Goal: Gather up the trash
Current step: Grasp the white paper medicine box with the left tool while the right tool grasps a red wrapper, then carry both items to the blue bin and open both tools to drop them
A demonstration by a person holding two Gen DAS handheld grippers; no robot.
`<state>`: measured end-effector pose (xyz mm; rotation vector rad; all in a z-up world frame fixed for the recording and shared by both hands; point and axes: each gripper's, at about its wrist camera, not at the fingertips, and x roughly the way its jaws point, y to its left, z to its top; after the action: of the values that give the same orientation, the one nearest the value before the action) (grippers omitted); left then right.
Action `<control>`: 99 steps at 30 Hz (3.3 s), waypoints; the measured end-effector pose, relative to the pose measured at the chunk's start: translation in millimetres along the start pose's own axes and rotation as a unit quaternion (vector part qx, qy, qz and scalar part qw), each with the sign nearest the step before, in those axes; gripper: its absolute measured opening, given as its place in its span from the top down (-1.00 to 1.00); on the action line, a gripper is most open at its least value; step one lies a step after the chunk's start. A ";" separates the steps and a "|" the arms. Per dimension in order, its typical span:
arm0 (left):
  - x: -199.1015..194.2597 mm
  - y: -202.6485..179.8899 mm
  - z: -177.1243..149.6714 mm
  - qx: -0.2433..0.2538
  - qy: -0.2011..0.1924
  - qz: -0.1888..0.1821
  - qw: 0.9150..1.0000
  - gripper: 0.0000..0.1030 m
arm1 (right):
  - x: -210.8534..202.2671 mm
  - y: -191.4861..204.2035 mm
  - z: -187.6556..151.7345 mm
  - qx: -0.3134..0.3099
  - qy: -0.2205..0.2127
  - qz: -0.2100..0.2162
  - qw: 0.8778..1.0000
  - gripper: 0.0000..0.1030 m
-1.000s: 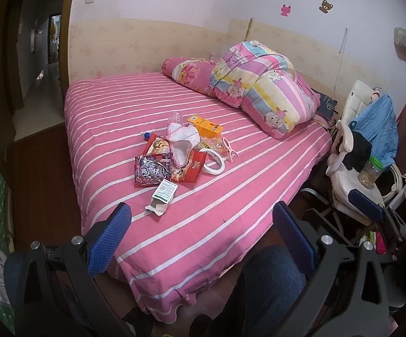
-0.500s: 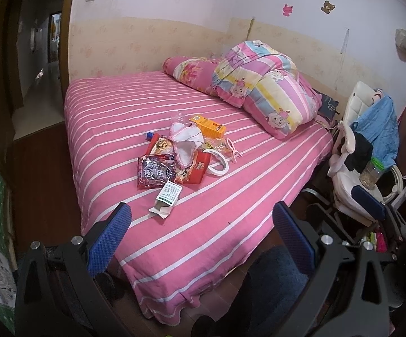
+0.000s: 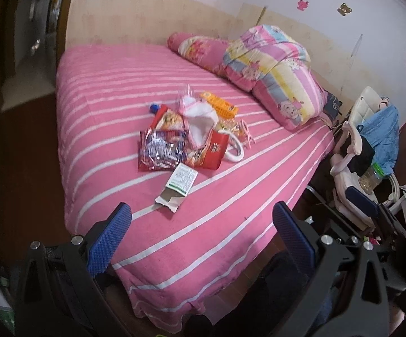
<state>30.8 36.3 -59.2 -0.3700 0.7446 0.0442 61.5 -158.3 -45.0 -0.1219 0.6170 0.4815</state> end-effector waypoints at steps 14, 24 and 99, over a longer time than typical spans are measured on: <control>129.9 46.6 10.9 0.024 0.038 -0.051 0.998 -0.89 | 155.9 -40.3 0.2 0.118 0.086 0.107 0.983 -0.92; 205.3 52.8 20.1 0.031 0.093 -0.057 0.994 -0.89 | 218.3 -37.9 34.6 0.126 0.101 0.159 0.974 -0.87; 193.8 -288.8 -153.2 0.104 0.267 -0.273 0.918 0.17 | -76.8 -309.4 -218.2 0.261 0.115 -0.156 0.946 0.73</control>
<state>122.4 -303.9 -201.6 -0.3781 1.1489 -0.6846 37.0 -516.6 -187.2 0.2294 0.9172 -0.0157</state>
